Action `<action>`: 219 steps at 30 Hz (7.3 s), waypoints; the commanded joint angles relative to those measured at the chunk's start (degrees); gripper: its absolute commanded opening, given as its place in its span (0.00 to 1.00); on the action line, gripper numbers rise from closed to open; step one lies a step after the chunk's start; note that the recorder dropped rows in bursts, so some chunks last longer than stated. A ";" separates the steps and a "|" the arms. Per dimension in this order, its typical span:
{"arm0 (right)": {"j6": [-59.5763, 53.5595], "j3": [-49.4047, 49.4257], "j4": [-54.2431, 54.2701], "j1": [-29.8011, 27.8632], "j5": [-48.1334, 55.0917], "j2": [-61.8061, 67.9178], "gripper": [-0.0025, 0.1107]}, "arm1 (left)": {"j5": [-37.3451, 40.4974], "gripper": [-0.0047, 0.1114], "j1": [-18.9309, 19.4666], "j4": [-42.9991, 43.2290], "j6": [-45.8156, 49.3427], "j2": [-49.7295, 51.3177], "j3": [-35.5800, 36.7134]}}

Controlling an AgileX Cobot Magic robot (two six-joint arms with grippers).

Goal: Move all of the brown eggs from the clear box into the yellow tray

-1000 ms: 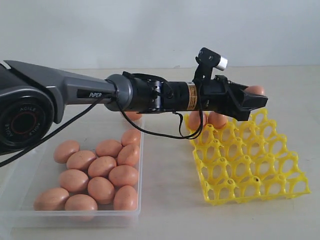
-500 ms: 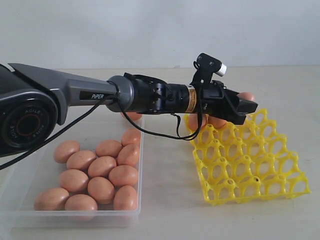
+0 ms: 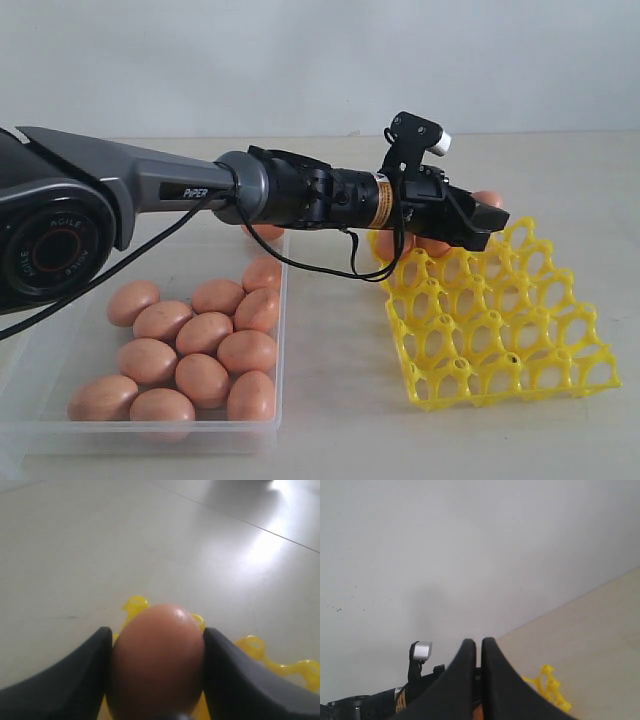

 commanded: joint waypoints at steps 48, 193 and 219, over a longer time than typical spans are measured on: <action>-0.21 -0.03 -0.25 0.15 -0.35 -0.28 0.02 | -5.69 0.07 -0.03 -2.97 1.54 5.22 -6.67; -37.64 -71.16 -6.61 32.59 39.21 82.05 0.02 | 47.67 0.07 10.03 28.01 -26.19 -70.82 72.85; -35.14 -77.99 -2.73 37.38 35.00 100.94 0.02 | 40.49 0.07 14.65 24.99 -26.19 -72.54 77.58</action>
